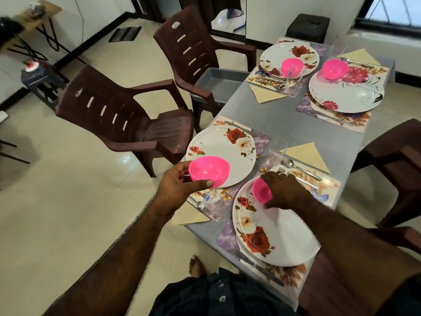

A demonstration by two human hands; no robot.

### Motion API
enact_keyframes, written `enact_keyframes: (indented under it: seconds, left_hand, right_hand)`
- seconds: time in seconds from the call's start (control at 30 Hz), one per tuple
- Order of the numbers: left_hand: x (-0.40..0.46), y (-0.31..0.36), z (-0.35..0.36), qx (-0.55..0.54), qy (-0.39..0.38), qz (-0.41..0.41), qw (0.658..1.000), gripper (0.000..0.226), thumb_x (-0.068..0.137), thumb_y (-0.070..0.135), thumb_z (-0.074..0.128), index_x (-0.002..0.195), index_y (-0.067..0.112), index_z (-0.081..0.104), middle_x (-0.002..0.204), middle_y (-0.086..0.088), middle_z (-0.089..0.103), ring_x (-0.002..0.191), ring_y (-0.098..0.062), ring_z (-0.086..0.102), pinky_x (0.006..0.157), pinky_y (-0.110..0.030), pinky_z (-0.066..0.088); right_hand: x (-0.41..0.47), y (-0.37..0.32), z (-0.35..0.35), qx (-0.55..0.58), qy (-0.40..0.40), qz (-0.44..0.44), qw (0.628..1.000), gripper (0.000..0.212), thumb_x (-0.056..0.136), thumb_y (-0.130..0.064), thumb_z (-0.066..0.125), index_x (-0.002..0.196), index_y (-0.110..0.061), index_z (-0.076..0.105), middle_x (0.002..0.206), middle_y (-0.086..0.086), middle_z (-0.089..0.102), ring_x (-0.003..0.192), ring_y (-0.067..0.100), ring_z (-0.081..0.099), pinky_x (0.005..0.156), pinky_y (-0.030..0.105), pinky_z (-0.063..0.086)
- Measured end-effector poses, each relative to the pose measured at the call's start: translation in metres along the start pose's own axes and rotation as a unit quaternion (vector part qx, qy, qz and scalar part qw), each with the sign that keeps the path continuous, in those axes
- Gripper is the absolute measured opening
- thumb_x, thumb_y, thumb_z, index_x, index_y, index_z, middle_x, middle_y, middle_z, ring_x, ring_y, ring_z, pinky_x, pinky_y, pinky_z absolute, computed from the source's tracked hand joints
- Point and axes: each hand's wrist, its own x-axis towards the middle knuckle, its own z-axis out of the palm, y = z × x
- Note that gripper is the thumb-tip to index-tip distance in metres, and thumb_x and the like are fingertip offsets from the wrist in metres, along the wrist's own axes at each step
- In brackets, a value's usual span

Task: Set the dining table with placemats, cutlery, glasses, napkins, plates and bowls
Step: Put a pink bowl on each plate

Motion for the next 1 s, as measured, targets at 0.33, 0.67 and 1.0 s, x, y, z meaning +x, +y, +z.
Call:
enact_keyframes:
  seconds: [0.33,0.67,1.0]
  left_hand:
    - [0.008,0.005,0.005,-0.011,0.001,0.006,1.000,0.107,0.039,0.061,0.100,0.134,0.026,0.065,0.128,0.003,0.072,0.118,-0.023,0.070,0.096,-0.047,0.062]
    - [0.014,0.002,0.003,-0.002,-0.012,-0.006,1.000,0.100,0.046,0.052,0.098,0.136,0.023,0.064,0.129,0.002,0.072,0.119,-0.023,0.069,0.099,-0.050,0.060]
    - [0.030,0.014,0.010,0.032,-0.025,0.002,0.999,0.102,0.046,0.050,0.097,0.138,0.026,0.062,0.132,0.006,0.066,0.117,-0.021,0.068,0.093,-0.045,0.063]
  right_hand:
    - [0.015,0.009,-0.017,-0.064,-0.015,0.004,0.998,0.116,0.063,-0.053,0.092,0.156,-0.024,0.029,0.156,0.001,0.047,0.137,0.029,0.051,0.115,0.054,0.034]
    - [0.013,0.010,-0.014,-0.040,0.009,0.036,0.999,0.115,0.065,-0.076,0.080,0.155,-0.022,0.032,0.155,0.001,0.048,0.134,0.029,0.053,0.114,0.054,0.035]
    - [0.005,-0.001,-0.022,0.068,0.136,0.069,0.986,0.091,0.082,-0.084,0.056,0.151,-0.026,0.044,0.158,0.006,0.047,0.139,0.034,0.050,0.115,0.056,0.036]
